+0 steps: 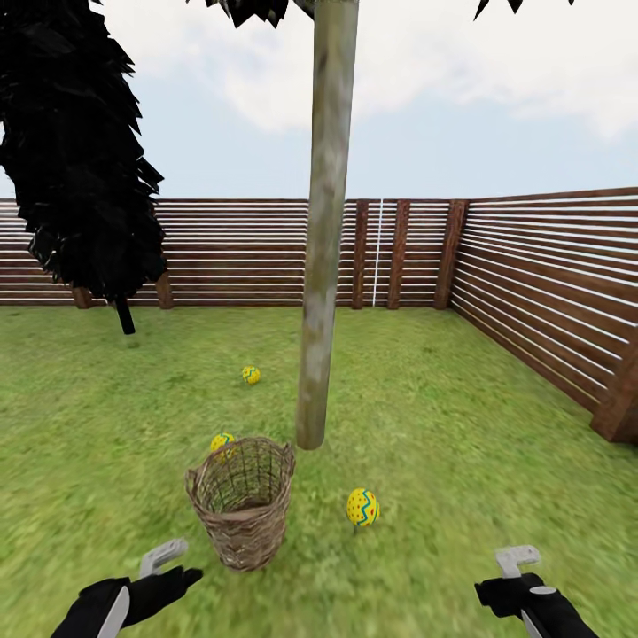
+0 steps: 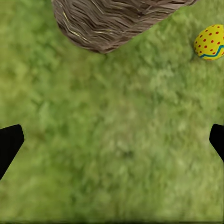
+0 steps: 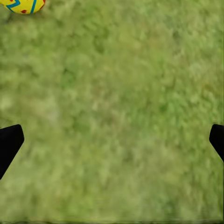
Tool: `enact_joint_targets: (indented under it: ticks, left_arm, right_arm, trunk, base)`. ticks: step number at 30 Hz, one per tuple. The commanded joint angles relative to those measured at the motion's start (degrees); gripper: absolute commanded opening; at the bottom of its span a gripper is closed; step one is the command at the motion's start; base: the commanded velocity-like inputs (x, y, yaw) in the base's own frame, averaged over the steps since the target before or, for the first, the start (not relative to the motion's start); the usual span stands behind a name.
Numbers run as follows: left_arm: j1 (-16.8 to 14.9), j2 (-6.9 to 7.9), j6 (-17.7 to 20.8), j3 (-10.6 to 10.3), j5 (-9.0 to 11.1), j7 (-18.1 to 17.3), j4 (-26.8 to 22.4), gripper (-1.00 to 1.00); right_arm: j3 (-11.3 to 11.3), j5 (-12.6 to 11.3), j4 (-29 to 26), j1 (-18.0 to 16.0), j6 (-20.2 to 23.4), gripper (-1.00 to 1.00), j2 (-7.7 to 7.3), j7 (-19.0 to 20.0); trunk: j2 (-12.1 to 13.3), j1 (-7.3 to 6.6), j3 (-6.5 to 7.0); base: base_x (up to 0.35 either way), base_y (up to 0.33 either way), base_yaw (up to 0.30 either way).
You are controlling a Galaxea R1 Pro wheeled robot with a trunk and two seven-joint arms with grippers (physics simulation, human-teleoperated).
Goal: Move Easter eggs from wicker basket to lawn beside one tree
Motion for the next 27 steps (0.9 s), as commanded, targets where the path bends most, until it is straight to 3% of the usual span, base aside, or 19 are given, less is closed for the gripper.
enact_joint_targets:
  ticks: [1,7,14,15,18,20,23,27]
  left_arm:
    - [-0.03,0.21,0.84,0.18,0.32,-0.1,0.07,1.0]
    - [-0.04,1.38,0.81,0.11,0.37,-0.32,3.68,1.0]
    - [-0.03,0.99,0.47,-0.39,0.2,0.24,7.27,1.0]
    - [-0.03,0.97,0.35,-0.49,0.17,0.31,9.52,1.0]
    - [-0.03,0.96,0.29,-0.45,0.16,0.55,10.36,1.0]
    - [-0.03,0.96,0.11,-0.39,0.2,1.87,11.12,1.0]
    - [-0.03,0.86,-2.33,-0.32,0.18,5.92,13.63,1.0]
    - [-0.03,0.91,-4.32,-0.17,0.34,7.62,15.59,1.0]
  right_arm:
    - [0.28,-0.2,1.08,-0.02,0.12,1.0,-0.03,-0.03]
    - [0.46,0.19,3.24,-0.02,0.13,1.0,0.01,-0.05]
    - [0.5,-0.11,5.96,-0.02,-0.34,1.0,0.05,-0.05]
    - [0.54,-0.15,9.07,-0.02,-1.95,1.0,0.25,-0.05]
    - [0.56,-0.11,10.39,-0.02,-4.19,1.0,0.34,-0.05]
    - [0.59,-0.09,11.02,-0.02,-4.58,1.0,0.42,-0.05]
    - [0.57,0.22,12.31,-0.02,-4.8,1.0,1.72,-0.05]
    - [0.63,0.47,14.66,-0.02,-4.68,1.0,2.72,-0.05]
  trunk:
    - [0.38,-0.23,0.12]
    - [2.79,-1.55,1.2]
    - [5.6,-3.09,2.45]
    - [6.0,-3.31,2.63]
    - [7.2,-3.96,3.17]
    - [8.0,-4.4,3.53]
    - [9.21,-5.06,4.07]
    - [10.81,-5.94,4.79]
  base:
    - [0.0,0.0,0.0]
    - [0.0,0.0,0.0]
    - [0.0,0.0,0.0]
    - [0.0,0.0,0.0]
    - [0.0,0.0,0.0]
    - [0.0,0.0,0.0]
    - [0.0,0.0,0.0]
    - [0.0,0.0,0.0]
